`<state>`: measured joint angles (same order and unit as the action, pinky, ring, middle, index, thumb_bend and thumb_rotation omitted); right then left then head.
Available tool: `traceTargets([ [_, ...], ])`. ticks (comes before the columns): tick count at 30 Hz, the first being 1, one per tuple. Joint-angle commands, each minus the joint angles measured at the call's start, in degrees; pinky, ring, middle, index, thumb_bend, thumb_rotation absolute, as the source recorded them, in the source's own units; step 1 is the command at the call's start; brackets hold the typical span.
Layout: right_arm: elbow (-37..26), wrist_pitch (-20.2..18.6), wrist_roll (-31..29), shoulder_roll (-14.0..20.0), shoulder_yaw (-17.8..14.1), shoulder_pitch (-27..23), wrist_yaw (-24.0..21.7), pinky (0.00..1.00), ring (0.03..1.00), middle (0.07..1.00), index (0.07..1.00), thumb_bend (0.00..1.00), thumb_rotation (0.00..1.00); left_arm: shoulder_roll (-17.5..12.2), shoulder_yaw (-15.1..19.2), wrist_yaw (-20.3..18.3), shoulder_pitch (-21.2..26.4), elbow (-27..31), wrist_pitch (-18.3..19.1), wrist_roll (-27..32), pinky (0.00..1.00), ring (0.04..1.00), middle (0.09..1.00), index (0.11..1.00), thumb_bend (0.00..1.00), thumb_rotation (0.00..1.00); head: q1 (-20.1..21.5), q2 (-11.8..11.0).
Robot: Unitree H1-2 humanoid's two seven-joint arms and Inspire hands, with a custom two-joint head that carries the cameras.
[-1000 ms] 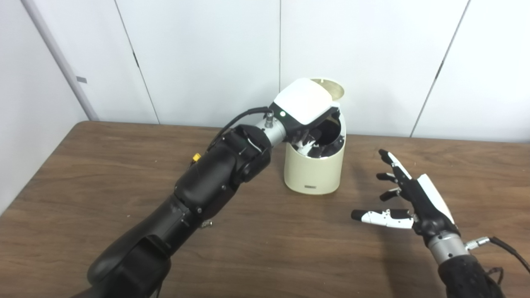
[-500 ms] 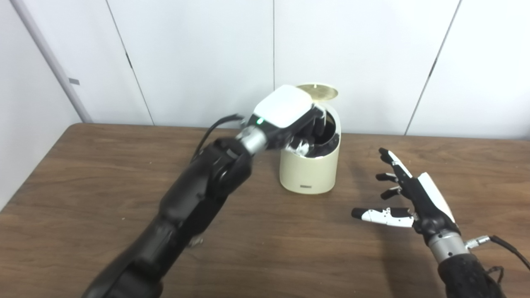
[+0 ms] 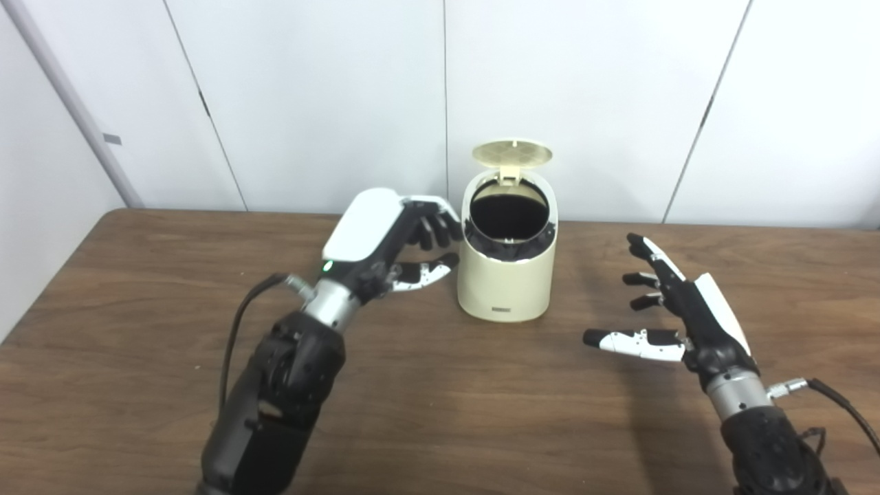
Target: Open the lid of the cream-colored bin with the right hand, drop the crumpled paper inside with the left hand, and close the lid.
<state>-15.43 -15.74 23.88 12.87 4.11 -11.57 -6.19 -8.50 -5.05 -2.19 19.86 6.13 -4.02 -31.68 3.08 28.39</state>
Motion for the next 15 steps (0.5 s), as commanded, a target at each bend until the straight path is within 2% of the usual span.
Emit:
traceTargets([
  [1, -0.8, 3.0, -0.2, 1.3, -0.5, -2.8, 0.7, 0.67, 0.807, 0.924, 0.923, 0.85, 0.33, 1.4, 1.7, 2.2, 0.0, 2.3, -0.5, 4.3, 0.45, 0.439, 0.51, 0.512, 0.5, 0.0, 0.1, -0.1],
  [2, -0.6, 3.2, -0.1, 1.6, -0.4, -3.1, 0.5, 0.67, 0.805, 0.921, 0.922, 0.86, 0.35, 1.9, 2.4, 2.0, -0.8, 2.4, -0.3, 6.2, 0.47, 0.518, 0.505, 0.504, 0.51, 0.0, 0.2, -0.6],
  [3, -0.4, 3.6, 0.0, 1.9, -0.4, -3.5, 0.5, 0.67, 0.805, 0.919, 0.922, 0.86, 0.36, 2.3, 3.0, 1.6, -1.8, 2.5, -0.1, 8.4, 0.5, 0.583, 0.611, 0.5, 0.51, 0.03, 0.3, -0.9],
  [4, -0.1, 4.1, 0.2, 2.2, -0.3, -3.9, 0.6, 0.65, 0.802, 0.914, 0.92, 0.87, 0.37, 2.6, 3.4, 1.4, -2.7, 2.3, -0.4, 10.3, 0.53, 0.621, 0.665, 0.617, 0.57, 0.09, 0.5, -1.4],
  [5, 0.0, 4.1, 0.3, 2.4, -0.2, -4.2, 0.6, 0.63, 0.799, 0.91, 0.917, 0.88, 0.38, 2.9, 3.8, 1.1, -3.7, 2.2, -0.3, 12.2, 0.55, 0.644, 0.699, 0.684, 0.6, 0.15, 0.6, -1.6],
  [7, 0.0, 4.3, 0.7, 2.8, 0.1, -4.9, 0.5, 0.61, 0.797, 0.899, 0.914, 0.88, 0.38, 3.2, 4.2, 1.0, -5.3, 1.9, -0.6, 14.5, 0.58, 0.688, 0.757, 0.776, 0.63, 0.29, 0.8, -2.2],
  [9, 0.3, 4.6, 0.9, 3.1, 0.2, -5.6, 0.6, 0.61, 0.799, 0.891, 0.912, 0.87, 0.37, 3.3, 4.4, 1.3, -6.7, 1.2, -1.6, 16.0, 0.59, 0.711, 0.783, 0.821, 0.64, 0.35, 1.0, -2.9],
  [12, 0.6, 5.0, 1.1, 3.7, 0.5, -6.6, 0.2, 0.63, 0.816, 0.905, 0.913, 0.86, 0.34, 3.3, 4.5, 1.5, -8.4, 0.3, -3.0, 17.6, 0.61, 0.726, 0.799, 0.86, 0.63, 0.35, 1.1, -4.3],
  [15, 0.6, 4.5, 1.8, 4.2, 0.8, -7.5, -0.3, 0.67, 0.827, 0.918, 0.916, 0.86, 0.35, 3.3, 4.4, 1.6, -9.6, -0.7, -3.9, 18.3, 0.62, 0.733, 0.806, 0.878, 0.61, 0.31, 1.4, -5.5],
])
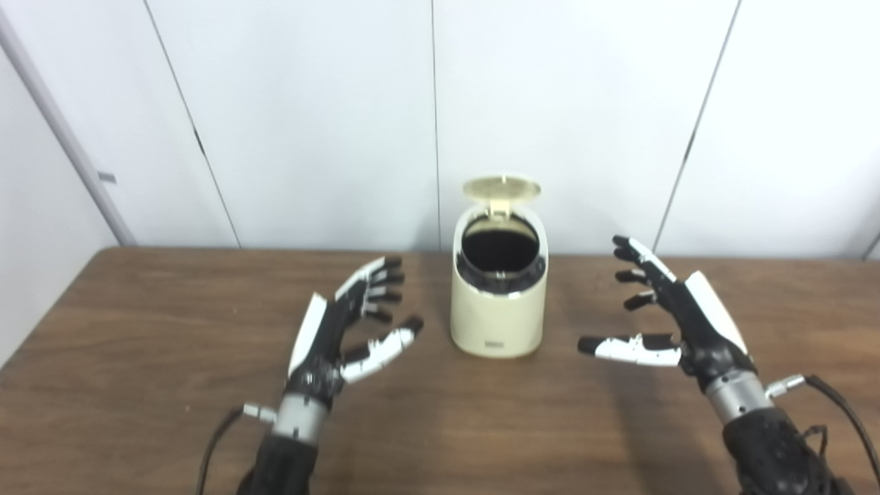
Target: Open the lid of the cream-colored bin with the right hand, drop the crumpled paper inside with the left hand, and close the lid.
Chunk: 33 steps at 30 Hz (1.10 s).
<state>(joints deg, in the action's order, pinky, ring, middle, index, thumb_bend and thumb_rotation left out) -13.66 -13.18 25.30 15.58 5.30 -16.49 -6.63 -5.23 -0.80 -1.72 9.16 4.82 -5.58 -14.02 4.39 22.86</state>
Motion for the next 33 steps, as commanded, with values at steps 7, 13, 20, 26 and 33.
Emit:
traceTargets([
  [7, -1.8, 0.2, 2.2, 2.8, 1.2, -6.0, -2.6, 0.69, 0.847, 0.93, 0.924, 0.87, 0.37, -0.3, -0.3, 1.3, -0.3, -1.8, -3.6, 1.1, 0.62, 0.74, 0.805, 0.871, 0.64, 0.25, 0.5, -0.7],
  [13, -1.0, 0.6, 4.3, 3.6, 2.3, -9.7, -3.8, 0.67, 0.831, 0.912, 0.911, 0.89, 0.36, -1.0, -0.7, 1.4, -0.8, -3.0, -4.0, 0.6, 0.63, 0.743, 0.81, 0.876, 0.65, 0.24, 0.5, -0.7],
  [20, 0.3, -1.3, 6.1, 4.3, 3.5, -14.1, -5.9, 0.74, 0.874, 0.915, 0.903, 0.9, 0.36, -1.4, -1.0, 1.2, -0.8, -3.7, -3.9, 0.8, 0.64, 0.746, 0.816, 0.885, 0.66, 0.24, 0.7, -0.5],
  [26, 1.7, 0.5, 6.0, 4.8, 3.9, -16.1, -6.1, 0.79, 0.901, 0.949, 0.921, 0.85, 0.42, -1.4, -1.0, 0.3, -0.9, -3.3, -3.0, 2.7, 0.65, 0.747, 0.823, 0.891, 0.65, 0.22, 0.4, -0.4],
  [33, 3.2, 0.6, 6.0, 5.0, 4.6, -18.6, -7.0, 0.76, 0.896, 0.954, 0.928, 0.87, 0.4, -1.6, -1.1, 0.0, -1.1, -2.7, -2.1, 2.3, 0.65, 0.731, 0.808, 0.883, 0.65, 0.23, 0.1, -0.3],
])
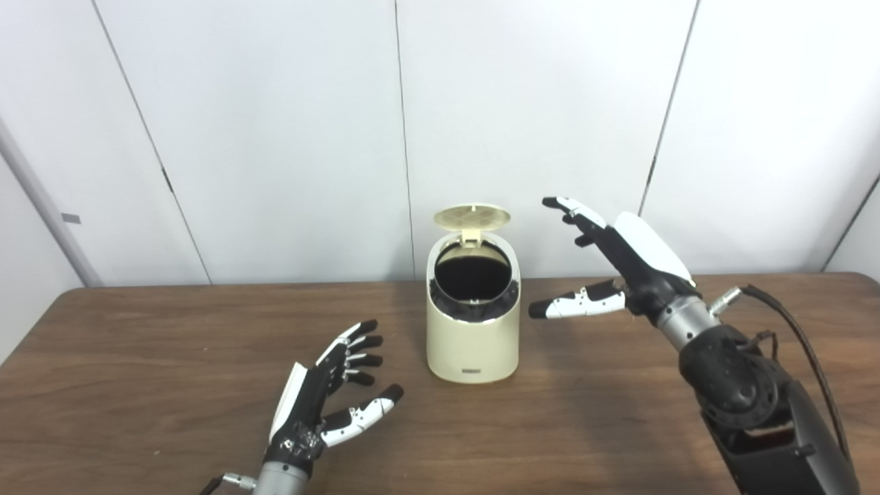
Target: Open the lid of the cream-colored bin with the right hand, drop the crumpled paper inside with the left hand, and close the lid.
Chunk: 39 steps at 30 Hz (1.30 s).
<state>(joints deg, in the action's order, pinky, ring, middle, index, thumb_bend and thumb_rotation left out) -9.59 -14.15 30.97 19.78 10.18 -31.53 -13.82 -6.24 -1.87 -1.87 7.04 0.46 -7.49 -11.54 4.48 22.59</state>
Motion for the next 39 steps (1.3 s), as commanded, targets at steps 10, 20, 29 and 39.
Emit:
traceTargets([
  [10, 0.0, -0.3, 3.4, 0.7, 1.5, -6.5, -1.8, 0.74, 0.881, 0.935, 0.921, 0.9, 0.43, -0.9, -0.4, 0.4, 0.8, 1.7, -0.1, -1.4, 0.65, 0.737, 0.806, 0.873, 0.64, 0.22, -0.3, 0.4],
  [20, 0.5, -0.5, 6.8, 0.3, 3.7, -8.7, -3.6, 0.74, 0.882, 0.914, 0.913, 0.91, 0.47, -0.7, -0.5, 0.1, 0.7, 1.7, -0.1, -1.2, 0.66, 0.738, 0.803, 0.874, 0.65, 0.22, -0.5, 1.0],
  [29, 1.2, 0.9, 5.5, -0.7, 4.6, -9.8, -4.3, 0.74, 0.861, 0.893, 0.9, 0.92, 0.47, -0.6, -0.8, 0.4, 0.7, 1.6, 0.2, -2.2, 0.68, 0.741, 0.806, 0.874, 0.65, 0.22, -0.9, 1.2],
  [39, 0.0, -0.3, 6.0, -1.3, 5.9, -10.9, -5.8, 0.77, 0.886, 0.899, 0.904, 0.91, 0.47, -0.1, -1.2, 0.7, 0.8, 2.0, 0.6, -2.9, 0.69, 0.738, 0.806, 0.874, 0.67, 0.24, -1.1, 1.5],
])
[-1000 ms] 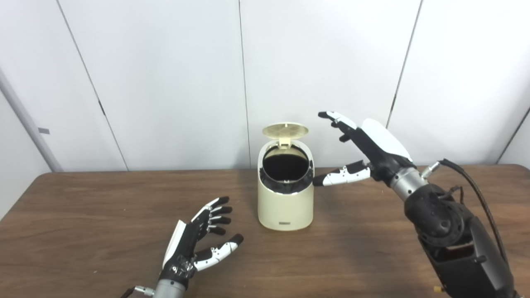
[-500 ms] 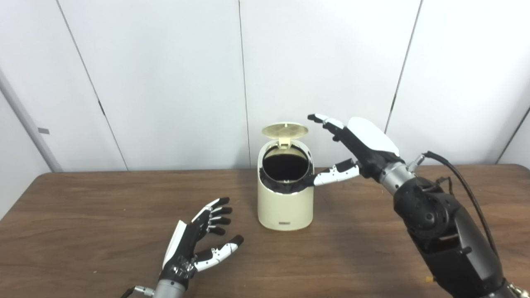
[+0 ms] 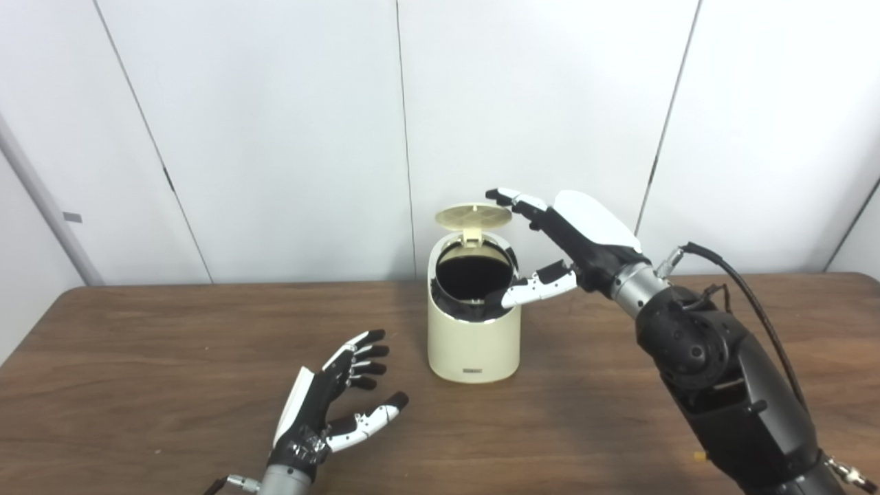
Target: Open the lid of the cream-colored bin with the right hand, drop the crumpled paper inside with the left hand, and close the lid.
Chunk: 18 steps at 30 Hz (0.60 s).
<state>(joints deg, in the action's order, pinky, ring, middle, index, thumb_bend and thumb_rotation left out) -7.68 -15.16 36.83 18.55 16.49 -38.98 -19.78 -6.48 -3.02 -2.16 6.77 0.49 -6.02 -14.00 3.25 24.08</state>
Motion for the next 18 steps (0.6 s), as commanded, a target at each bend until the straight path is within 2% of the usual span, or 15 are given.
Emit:
traceTargets([
  [1, -2.1, 0.5, 0.3, -0.2, -0.4, -3.6, -0.1, 0.76, 0.886, 0.898, 0.904, 0.91, 0.47, 0.2, -0.1, 1.0, 1.1, 2.0, -0.7, -0.5, 0.69, 0.737, 0.805, 0.874, 0.67, 0.25, 0.0, 0.1],
  [13, -3.7, 0.4, 1.3, -0.4, 0.2, -4.5, -2.4, 0.75, 0.882, 0.88, 0.882, 0.91, 0.47, 0.4, -0.2, 1.1, 0.9, 1.9, -1.1, -0.2, 0.68, 0.738, 0.809, 0.873, 0.67, 0.24, -0.6, 0.9],
  [18, -4.8, -0.2, 0.9, -0.1, 0.2, -4.1, -4.0, 0.74, 0.868, 0.852, 0.839, 0.91, 0.46, 0.4, -0.3, 1.1, 0.9, 2.1, -1.3, -0.4, 0.67, 0.746, 0.813, 0.875, 0.67, 0.24, -0.8, 1.6],
])
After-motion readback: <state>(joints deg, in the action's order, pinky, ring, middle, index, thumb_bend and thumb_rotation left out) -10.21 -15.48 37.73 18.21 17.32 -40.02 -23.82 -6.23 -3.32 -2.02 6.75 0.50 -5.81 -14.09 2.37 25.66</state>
